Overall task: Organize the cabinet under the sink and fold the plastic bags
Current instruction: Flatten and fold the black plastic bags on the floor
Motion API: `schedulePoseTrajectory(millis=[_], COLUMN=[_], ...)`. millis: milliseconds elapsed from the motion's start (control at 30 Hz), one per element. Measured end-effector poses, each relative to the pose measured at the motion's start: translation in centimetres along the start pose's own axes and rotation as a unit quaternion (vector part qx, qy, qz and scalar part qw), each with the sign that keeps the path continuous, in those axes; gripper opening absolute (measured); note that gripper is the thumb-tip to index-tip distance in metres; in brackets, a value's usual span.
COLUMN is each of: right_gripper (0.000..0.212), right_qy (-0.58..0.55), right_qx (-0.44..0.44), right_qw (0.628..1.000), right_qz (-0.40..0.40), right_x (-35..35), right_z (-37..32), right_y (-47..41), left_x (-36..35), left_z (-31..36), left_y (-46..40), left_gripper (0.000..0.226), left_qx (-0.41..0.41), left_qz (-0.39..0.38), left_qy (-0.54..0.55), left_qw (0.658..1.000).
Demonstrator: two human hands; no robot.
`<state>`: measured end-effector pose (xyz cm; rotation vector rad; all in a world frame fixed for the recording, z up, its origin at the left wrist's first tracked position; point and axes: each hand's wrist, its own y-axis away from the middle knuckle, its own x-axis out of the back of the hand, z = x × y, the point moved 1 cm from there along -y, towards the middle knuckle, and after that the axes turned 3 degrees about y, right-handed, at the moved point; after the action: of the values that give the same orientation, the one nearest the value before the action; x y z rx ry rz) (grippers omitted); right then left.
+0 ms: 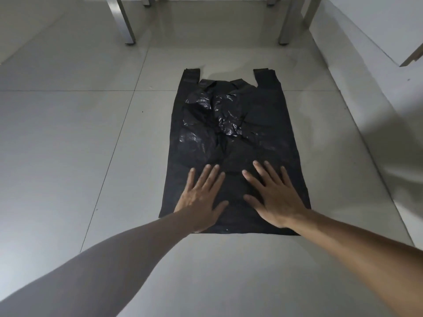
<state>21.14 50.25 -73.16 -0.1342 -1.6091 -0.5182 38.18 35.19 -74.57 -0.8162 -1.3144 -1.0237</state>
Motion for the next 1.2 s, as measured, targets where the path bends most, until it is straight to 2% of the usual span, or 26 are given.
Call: schedulePoseTrajectory(millis=[100,333,400,467,500,533,600,633,667,700,733,767,800,833,867,900,933,1000,1033,1067,1100,1133,1200], right_gripper=[0.075,0.079,0.081,0.082,0.082,0.082,0.083,0.083,0.082,0.082,0.081,0.081,0.080,0.080,0.080,0.080,0.080,0.080,0.080,0.080,0.080,0.079,0.079], right_qy=[0.016,0.016,0.014,0.015,0.017,0.019,0.021,0.021,0.021,0.022,0.022,0.021,0.019,0.018,0.017,0.019,0.021,0.023,0.022,0.021,0.021,0.021,0.020], right_qx=[-0.052,-0.075,-0.080,-0.078,-0.076,-0.076,-0.077,-0.075,-0.073,-0.071,-0.070,-0.070,-0.070,-0.070,-0.070,-0.070,-0.071,-0.069,-0.068,-0.067,-0.068,-0.068,-0.067], right_qw=[0.998,0.997,0.997,0.997,0.997,0.997,0.997,0.997,0.997,0.997,0.997,0.997,0.997,0.997,0.997,0.997,0.997,0.997,0.997,0.997,0.997,0.997,0.997], right_qz=[0.009,0.019,0.020,0.026,0.028,0.028,0.025,0.024,0.023,0.021,0.020,0.020,0.021,0.022,0.023,0.026,0.029,0.034,0.036,0.037,0.037,0.037,0.039], right_x=[-1.7,-2.1,-2.3,-2.5,-2.5,-2.5,-2.4,-2.4,-2.3,-2.3,-2.3,-2.3,-2.4,-2.4,-2.5,-2.6,-2.7,-2.9,-2.9,-2.9,-2.9,-2.9,-3.0], right_z=[1.4,1.6,1.7,1.7,1.7,1.7,1.7,1.7,1.7,1.7,1.7,1.7,1.7,1.8,1.8,1.8,1.9,1.9,1.9,2.0,2.0,1.9,1.8], right_y=[0.4,0.3,0.3,0.3,0.3,0.3,0.3,0.3,0.3,0.3,0.3,0.2,0.2,0.2,0.2,0.3,0.3,0.3,0.2,0.2,0.2,0.2,0.2], left_x=[-1.3,-1.7,-1.5,-1.1,-0.7,-0.3,0.1,0.1,0.1,-0.1,-0.5,-0.6,-0.2,0.6,1.4,2.0,2.5,3.2,3.0,2.2,1.2,0.4,0.4], left_z=[-1.7,-2.3,-2.5,-2.5,-2.4,-2.0,-0.9,-0.5,-0.7,-1.3,-2.3,-3.5,-4.8,-5.8,-6.5,-6.7,-6.5,-4.7,-3.8,-3.1,-3.1,-3.7,-5.6], left_y=[0.9,1.0,1.0,0.5,0.2,-0.2,-0.8,-1.1,-1.4,-1.7,-2.2,-2.8,-3.4,-4.1,-4.8,-5.4,-6.1,-7.0,-7.0,-7.0,-7.1,-7.3,-7.8], left_gripper=[0.083,0.098,0.101,0.103,0.102,0.098,0.087,0.083,0.080,0.077,0.075,0.075,0.075,0.079,0.082,0.084,0.082,0.077,0.075,0.075,0.075,0.075,0.078], left_qx=[0.076,0.147,0.215,0.318,0.342,0.312,0.122,0.004,-0.078,-0.090,-0.025,0.108,0.268,0.397,0.462,0.458,0.389,0.155,0.045,-0.029,-0.043,-0.001,0.188], left_qz=[-0.018,0.001,-0.003,0.008,0.017,0.041,0.088,0.068,0.026,-0.014,-0.031,-0.025,-0.009,0.006,0.026,0.051,0.088,0.118,0.093,0.047,-0.008,-0.043,-0.044], left_qy=[-0.003,0.005,0.012,0.068,0.086,0.081,0.051,0.037,0.021,0.010,0.006,0.029,0.074,0.125,0.147,0.129,0.081,0.038,0.025,0.005,-0.015,-0.019,0.034], left_qw=[0.997,0.989,0.977,0.946,0.936,0.946,0.987,0.997,0.996,0.996,0.999,0.993,0.960,0.909,0.874,0.878,0.914,0.980,0.994,0.998,0.999,0.999,0.981])
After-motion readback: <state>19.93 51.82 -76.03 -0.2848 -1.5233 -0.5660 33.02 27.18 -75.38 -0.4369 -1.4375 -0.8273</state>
